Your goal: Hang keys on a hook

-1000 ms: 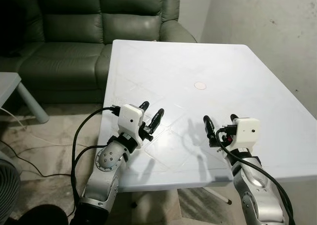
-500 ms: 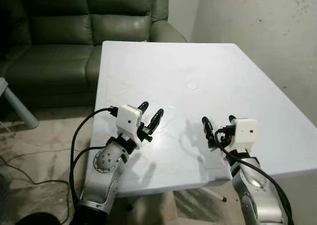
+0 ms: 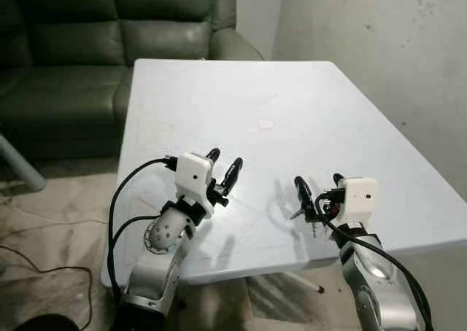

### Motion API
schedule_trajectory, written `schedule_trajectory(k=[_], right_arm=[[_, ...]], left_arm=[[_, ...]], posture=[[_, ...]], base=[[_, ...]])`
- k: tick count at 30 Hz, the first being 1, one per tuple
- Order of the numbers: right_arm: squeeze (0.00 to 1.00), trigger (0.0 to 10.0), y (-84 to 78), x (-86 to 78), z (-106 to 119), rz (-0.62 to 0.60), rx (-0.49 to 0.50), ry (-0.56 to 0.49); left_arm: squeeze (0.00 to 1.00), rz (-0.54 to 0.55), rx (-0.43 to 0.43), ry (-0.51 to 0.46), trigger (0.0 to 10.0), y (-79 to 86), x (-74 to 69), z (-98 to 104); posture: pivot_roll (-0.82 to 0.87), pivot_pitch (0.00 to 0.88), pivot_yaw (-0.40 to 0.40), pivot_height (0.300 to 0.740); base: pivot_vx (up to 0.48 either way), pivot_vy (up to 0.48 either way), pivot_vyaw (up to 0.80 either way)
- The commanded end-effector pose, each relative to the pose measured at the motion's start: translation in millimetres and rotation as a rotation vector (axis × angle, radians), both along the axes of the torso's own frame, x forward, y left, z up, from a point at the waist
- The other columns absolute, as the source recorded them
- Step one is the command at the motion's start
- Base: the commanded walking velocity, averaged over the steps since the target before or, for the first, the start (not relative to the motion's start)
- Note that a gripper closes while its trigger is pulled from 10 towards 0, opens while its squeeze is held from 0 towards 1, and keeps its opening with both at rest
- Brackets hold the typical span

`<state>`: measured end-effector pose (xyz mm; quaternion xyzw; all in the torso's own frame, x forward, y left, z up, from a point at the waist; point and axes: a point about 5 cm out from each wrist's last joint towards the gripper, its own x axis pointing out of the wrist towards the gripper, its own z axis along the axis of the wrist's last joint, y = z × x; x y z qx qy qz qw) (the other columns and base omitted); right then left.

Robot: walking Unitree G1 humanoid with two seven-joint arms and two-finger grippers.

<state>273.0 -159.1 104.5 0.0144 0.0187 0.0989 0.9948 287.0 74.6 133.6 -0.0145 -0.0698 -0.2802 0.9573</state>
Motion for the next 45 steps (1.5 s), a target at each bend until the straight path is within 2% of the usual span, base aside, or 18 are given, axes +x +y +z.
schedule_trajectory(k=[1, 6, 11, 18, 27, 33, 36, 43, 44, 45], right_arm=[[0.00, 10.0, 0.3, -0.7, 3.9, 0.033, -0.046, -0.013], [0.00, 10.0, -3.9, 1.4, 5.7, 0.052, -0.068, -0.009], [0.00, 10.0, -15.4, 10.6, 13.5, 0.072, -0.101, -0.009], [0.00, 10.0, -24.0, 13.6, 13.2, 0.048, -0.127, 0.005], [0.00, 10.0, -30.9, 5.7, -2.8, 0.014, -0.133, 0.074], [0.00, 10.0, -32.3, -3.1, -12.9, 0.056, -0.168, 0.122], [0.00, 10.0, -36.0, -6.9, -20.5, 0.032, -0.155, 0.188], [0.00, 10.0, -37.2, -11.7, -23.6, 0.042, -0.152, 0.205], [0.00, 8.2, -37.0, -12.0, -23.5, 0.044, -0.147, 0.203], [0.00, 8.2, -36.8, -12.1, -23.2, 0.045, -0.143, 0.201]], left_arm=[[0.00, -0.033, 0.033, -0.004, 10.0, -4.0, -5.7, -2.8], [0.00, -0.053, 0.048, 0.029, 10.0, -7.4, -12.0, -11.2], [0.00, -0.096, 0.050, 0.097, 10.0, -15.8, -25.8, -25.8], [0.00, -0.162, 0.094, 0.106, 10.0, -27.3, -39.5, -33.5], [0.00, -0.205, 0.111, 0.098, 10.0, -33.1, -46.3, -31.9], [0.00, -0.223, 0.113, 0.109, 10.0, -35.3, -50.6, -32.3], [0.00, -0.227, 0.109, 0.112, 10.0, -36.2, -51.6, -32.0], [0.00, -0.235, 0.106, 0.116, 10.0, -37.9, -51.8, -31.6], [0.00, -0.235, 0.103, 0.113, 10.0, -38.0, -51.7, -30.9], [0.00, -0.235, 0.102, 0.112, 10.0, -38.0, -51.6, -30.7]], posture=[[-0.17, 0.039, -0.066, 0.740], [-0.17, 0.043, -0.069, 0.740], [-0.17, 0.056, -0.078, 0.740], [-0.18, 0.065, -0.079, 0.740], [-0.19, 0.073, -0.066, 0.740], [-0.20, 0.085, -0.061, 0.740], [-0.21, 0.090, -0.059, 0.740], [-0.21, 0.094, -0.058, 0.740], [-0.21, 0.092, -0.058, 0.740], [-0.21, 0.092, -0.058, 0.740]], base=[[0.000, 0.000, 0.00], [0.000, 0.000, 0.00], [0.000, 0.000, 0.00], [0.000, 0.000, 0.00], [0.000, 0.000, 0.00], [0.000, 0.000, 0.00], [0.000, 0.000, 0.00], [0.000, 0.000, 0.00], [0.000, 0.000, 0.00], [0.000, 0.000, 0.00]])
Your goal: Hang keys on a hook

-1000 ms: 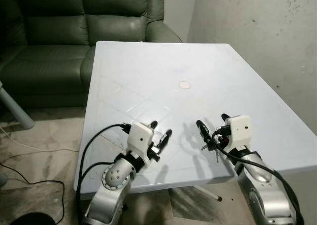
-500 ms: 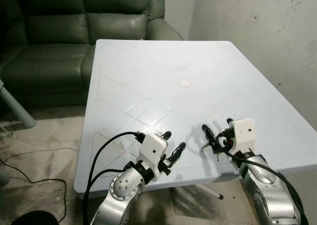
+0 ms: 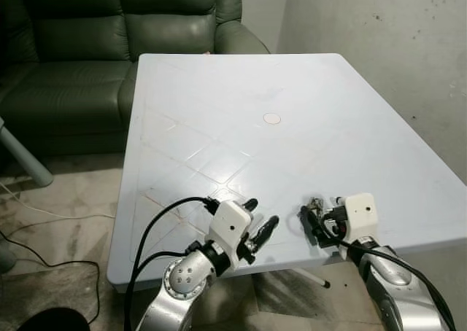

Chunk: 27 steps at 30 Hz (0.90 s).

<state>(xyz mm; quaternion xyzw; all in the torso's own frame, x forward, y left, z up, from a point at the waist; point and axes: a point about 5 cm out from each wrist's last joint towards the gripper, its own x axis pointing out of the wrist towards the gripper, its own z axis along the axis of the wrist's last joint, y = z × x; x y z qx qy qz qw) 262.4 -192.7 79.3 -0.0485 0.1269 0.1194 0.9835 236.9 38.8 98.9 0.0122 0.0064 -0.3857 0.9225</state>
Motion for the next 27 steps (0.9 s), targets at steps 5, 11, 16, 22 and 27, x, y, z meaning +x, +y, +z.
schedule_trajectory(k=[5, 11, 16, 22, 27], right_arm=[[0.00, 0.0, -2.7, -1.1, 1.9, -0.022, 0.031, 0.003], [0.00, 0.0, 0.8, 1.1, -0.5, -0.039, 0.059, 0.033], [0.00, 0.0, 1.9, 1.8, -1.1, -0.052, 0.066, 0.041], [0.00, 0.0, 2.7, 3.2, -0.2, -0.065, 0.060, 0.026], [0.00, 0.0, 3.0, 3.2, -0.6, -0.077, 0.053, 0.022]], left_arm=[[0.00, -0.016, -0.009, -0.010, 10.0, -3.0, -1.0, 4.2], [0.00, -0.012, -0.012, -0.010, 10.0, -3.0, -0.1, 4.5], [0.00, -0.013, -0.013, -0.012, 10.0, -3.3, 0.5, 5.0], [0.00, -0.011, -0.011, -0.012, 10.0, -2.6, 1.5, 5.2], [0.00, -0.011, -0.010, -0.015, 10.0, -2.3, 2.1, 5.4]], posture=[[-0.21, 0.087, -0.060, 0.740], [-0.20, 0.081, -0.061, 0.740], [-0.20, 0.078, -0.061, 0.740], [-0.20, 0.075, -0.059, 0.740], [-0.20, 0.073, -0.058, 0.740]], base=[[0.000, 0.000, 0.00], [0.000, 0.000, 0.00], [0.000, 0.000, 0.00], [0.000, 0.000, 0.00], [0.000, 0.000, 0.00]])
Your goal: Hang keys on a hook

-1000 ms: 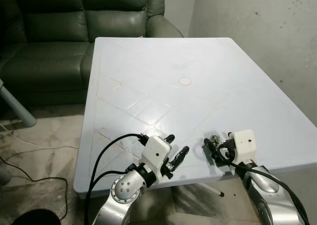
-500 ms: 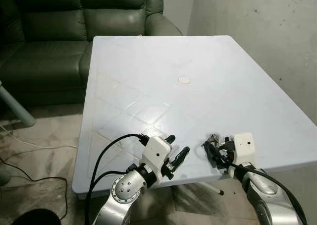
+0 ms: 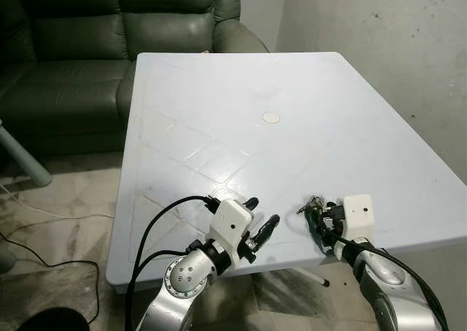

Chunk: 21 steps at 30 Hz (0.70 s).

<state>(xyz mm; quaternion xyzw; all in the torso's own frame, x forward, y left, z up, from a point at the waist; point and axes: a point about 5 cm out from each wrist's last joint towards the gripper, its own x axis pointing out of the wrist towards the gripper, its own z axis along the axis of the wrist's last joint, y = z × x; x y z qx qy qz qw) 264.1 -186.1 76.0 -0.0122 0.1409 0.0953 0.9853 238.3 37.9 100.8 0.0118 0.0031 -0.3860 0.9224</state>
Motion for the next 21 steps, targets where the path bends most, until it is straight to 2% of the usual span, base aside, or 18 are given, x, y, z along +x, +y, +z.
schedule_trajectory(k=[1, 11, 21], right_arm=[[0.00, 0.0, -3.7, 1.3, 2.4, -0.020, -0.014, -0.010], [0.00, 0.0, -3.1, 2.7, 4.4, -0.022, 0.015, -0.011], [0.00, 0.0, -5.0, 10.0, 18.9, -0.046, 0.071, -0.083]], left_arm=[[0.00, -0.010, -0.006, -0.010, 10.0, -1.4, 0.8, 3.4], [0.00, -0.008, -0.008, -0.012, 10.0, -0.9, 2.1, 4.0], [0.00, -0.004, -0.004, -0.017, 10.0, 0.1, 3.5, 4.4]], posture=[[-0.20, 0.073, -0.058, 0.740], [-0.20, 0.070, -0.057, 0.740], [-0.19, 0.066, -0.056, 0.740]], base=[[0.000, 0.000, 0.00], [0.000, 0.000, 0.00], [0.000, 0.000, 0.00]])
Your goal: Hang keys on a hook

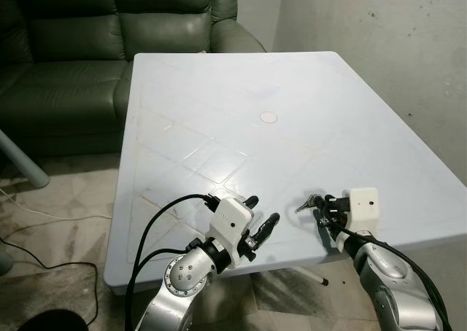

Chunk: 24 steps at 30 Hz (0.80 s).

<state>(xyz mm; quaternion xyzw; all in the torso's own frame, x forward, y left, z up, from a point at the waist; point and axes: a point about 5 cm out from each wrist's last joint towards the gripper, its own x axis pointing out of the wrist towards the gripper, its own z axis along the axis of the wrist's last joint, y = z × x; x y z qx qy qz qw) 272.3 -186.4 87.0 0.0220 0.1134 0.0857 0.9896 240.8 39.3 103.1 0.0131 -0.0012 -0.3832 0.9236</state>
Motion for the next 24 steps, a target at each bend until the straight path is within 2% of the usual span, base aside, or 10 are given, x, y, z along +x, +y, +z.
schedule_trajectory(k=[1, 8, 9, 10, 11, 12, 21, 24], right_arm=[[0.00, 0.0, -5.8, 2.9, 8.6, -0.031, 0.004, -0.031], [0.00, 0.0, -3.9, 5.5, 9.6, -0.011, 0.006, -0.021], [0.00, 3.0, -3.3, 5.3, 9.9, -0.001, -0.002, -0.031], [0.00, 10.0, -2.1, 5.2, 10.6, 0.016, -0.005, -0.048], [0.00, 10.0, -1.7, 4.9, 10.1, 0.018, 0.008, -0.047], [1.00, 10.0, -2.5, 5.4, 10.4, 0.004, 0.029, -0.052], [1.00, 10.0, -0.7, 1.7, 12.5, 0.065, 0.064, -0.075], [1.00, 10.0, -2.2, 0.2, 10.4, 0.057, 0.038, -0.062]], left_arm=[[0.00, -0.010, -0.002, -0.009, 10.0, -1.2, 1.1, 2.1], [0.00, -0.011, -0.003, -0.011, 10.0, -1.1, 1.4, 2.0], [0.00, -0.011, -0.003, -0.010, 10.0, -1.1, 1.3, 1.8], [0.00, -0.012, -0.003, -0.010, 10.0, -1.1, 1.3, 1.6], [0.00, -0.011, -0.003, -0.010, 10.0, -1.1, 1.4, 1.6], [0.00, -0.011, -0.003, -0.010, 10.0, -1.1, 1.4, 1.7], [0.00, -0.007, -0.006, -0.009, 10.0, -0.9, 1.0, 1.8], [0.00, -0.006, -0.007, -0.008, 10.0, -0.9, 0.8, 2.0]], posture=[[-0.19, 0.066, -0.056, 0.740], [-0.19, 0.057, -0.053, 0.740], [-0.19, 0.056, -0.054, 0.740], [-0.19, 0.054, -0.055, 0.740], [-0.19, 0.054, -0.055, 0.740], [-0.19, 0.054, -0.056, 0.740], [-0.18, 0.058, -0.058, 0.740], [-0.19, 0.060, -0.056, 0.740]], base=[[0.000, 0.000, 0.00], [0.000, 0.000, 0.00], [0.000, 0.000, 0.00], [0.000, 0.000, 0.00], [0.000, 0.000, 0.00], [0.000, 0.000, 0.00], [0.000, 0.000, 0.00], [0.000, 0.000, 0.00]])
